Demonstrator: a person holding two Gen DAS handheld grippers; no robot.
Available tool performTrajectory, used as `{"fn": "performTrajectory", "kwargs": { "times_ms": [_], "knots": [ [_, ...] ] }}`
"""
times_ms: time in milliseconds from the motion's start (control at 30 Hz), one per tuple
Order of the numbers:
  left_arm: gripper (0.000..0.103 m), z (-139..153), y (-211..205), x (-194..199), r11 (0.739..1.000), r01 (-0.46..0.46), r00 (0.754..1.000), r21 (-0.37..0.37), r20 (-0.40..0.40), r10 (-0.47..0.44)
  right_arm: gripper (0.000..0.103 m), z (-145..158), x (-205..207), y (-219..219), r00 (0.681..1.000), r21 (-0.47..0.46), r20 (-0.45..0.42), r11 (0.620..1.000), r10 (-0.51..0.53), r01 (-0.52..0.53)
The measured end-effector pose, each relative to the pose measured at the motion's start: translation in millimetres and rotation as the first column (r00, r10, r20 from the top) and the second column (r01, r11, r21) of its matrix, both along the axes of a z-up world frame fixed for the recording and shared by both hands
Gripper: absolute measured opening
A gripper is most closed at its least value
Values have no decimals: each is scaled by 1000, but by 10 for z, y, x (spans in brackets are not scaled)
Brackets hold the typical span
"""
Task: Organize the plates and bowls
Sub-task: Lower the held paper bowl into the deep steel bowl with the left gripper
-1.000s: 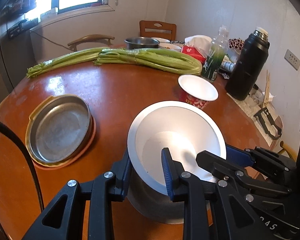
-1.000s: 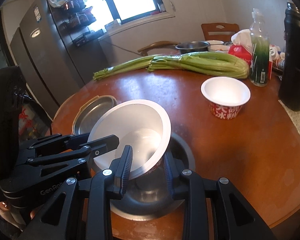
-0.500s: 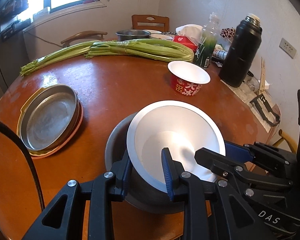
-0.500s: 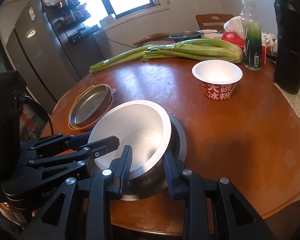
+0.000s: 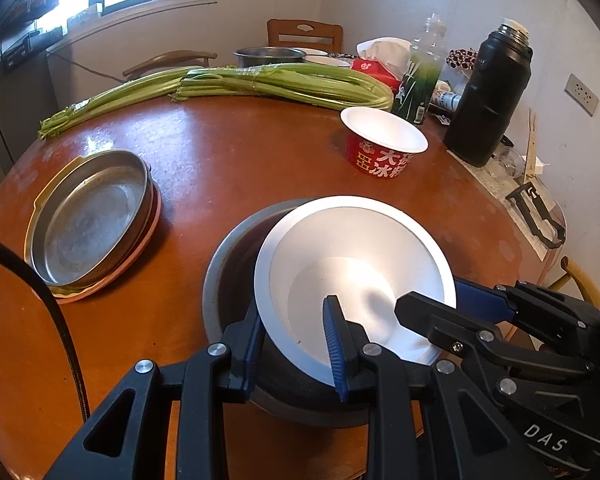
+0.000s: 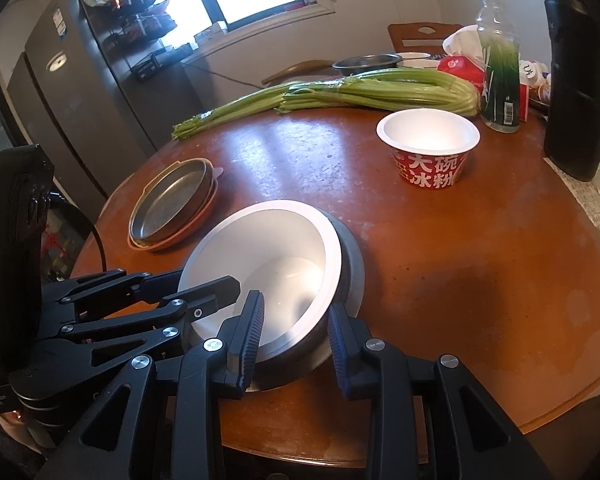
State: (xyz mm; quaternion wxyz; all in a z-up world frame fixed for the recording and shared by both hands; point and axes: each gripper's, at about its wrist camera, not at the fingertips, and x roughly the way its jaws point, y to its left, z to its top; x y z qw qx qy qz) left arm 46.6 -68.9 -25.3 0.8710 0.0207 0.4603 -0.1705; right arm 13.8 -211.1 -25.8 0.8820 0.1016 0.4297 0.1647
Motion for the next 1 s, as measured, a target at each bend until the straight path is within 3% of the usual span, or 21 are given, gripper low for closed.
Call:
{"fn": "performTrajectory", "kwargs": {
  "times_ms": [433, 1000],
  "knots": [
    [29, -54, 47, 38, 1000, -6, 1000, -19, -14, 5, 34, -20, 42, 134, 1000, -98, 16, 995, 8, -7],
    [29, -37, 123, 47, 999, -14, 1000, -43, -11, 13, 38, 21, 46, 134, 999, -127, 34, 992, -5, 9]
  ]
}}
